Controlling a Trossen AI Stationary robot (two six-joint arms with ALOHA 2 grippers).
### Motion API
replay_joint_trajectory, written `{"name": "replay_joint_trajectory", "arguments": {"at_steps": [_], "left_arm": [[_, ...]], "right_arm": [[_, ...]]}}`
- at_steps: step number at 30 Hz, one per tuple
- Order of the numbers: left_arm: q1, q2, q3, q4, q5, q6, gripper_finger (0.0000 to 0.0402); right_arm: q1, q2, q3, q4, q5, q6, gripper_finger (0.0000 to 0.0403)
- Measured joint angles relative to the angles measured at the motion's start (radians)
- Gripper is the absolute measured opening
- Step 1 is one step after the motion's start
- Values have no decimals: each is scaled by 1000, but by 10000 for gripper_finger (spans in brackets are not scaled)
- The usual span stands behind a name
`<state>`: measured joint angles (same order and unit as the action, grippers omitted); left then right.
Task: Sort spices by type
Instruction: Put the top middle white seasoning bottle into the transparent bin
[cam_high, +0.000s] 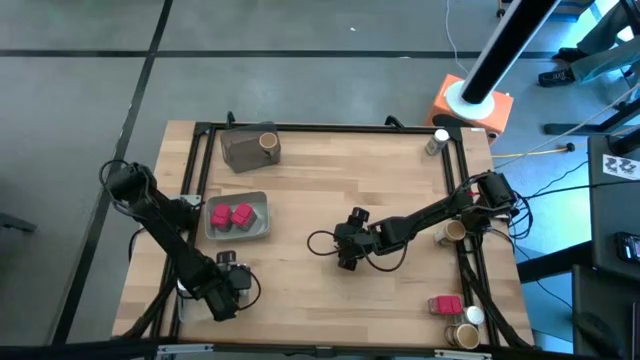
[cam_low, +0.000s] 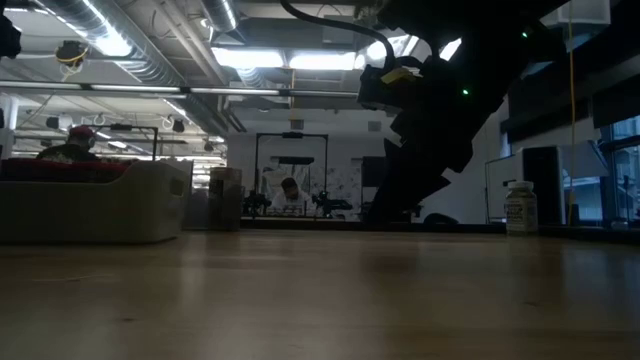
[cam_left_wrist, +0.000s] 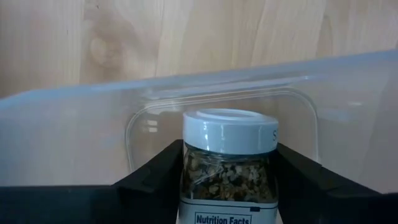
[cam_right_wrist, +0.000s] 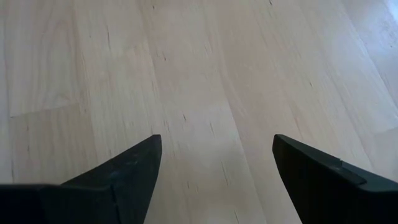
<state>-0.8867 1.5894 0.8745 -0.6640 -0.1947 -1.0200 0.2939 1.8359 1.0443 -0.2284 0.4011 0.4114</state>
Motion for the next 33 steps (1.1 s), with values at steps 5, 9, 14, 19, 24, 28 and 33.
{"name": "replay_joint_trajectory", "arguments": {"at_steps": [5, 9, 14, 19, 24, 28, 33], "left_arm": [[-2, -13, 16, -11, 8, -4, 181], [-4, -49, 39, -26, 7, -9, 181], [-37, -102, 49, -92, -26, -75, 181], [-105, -156, 49, -130, -132, -161, 181], [-174, -213, 49, -138, -250, -231, 181], [-225, -249, 49, -139, -361, -256, 181], [-278, -268, 49, -140, -530, -256, 181]], "right_arm": [[0, 0, 0, 0, 0, -1, 308], [0, 0, 0, 0, 0, -1, 308], [0, 0, 0, 0, 0, -1, 308], [-8, 0, 0, 0, -7, 3, 308], [-13, 0, 0, 3, -19, 7, 308], [-13, 0, 0, 52, -20, -3, 308], [-13, 0, 23, 138, -50, -53, 308]]}}
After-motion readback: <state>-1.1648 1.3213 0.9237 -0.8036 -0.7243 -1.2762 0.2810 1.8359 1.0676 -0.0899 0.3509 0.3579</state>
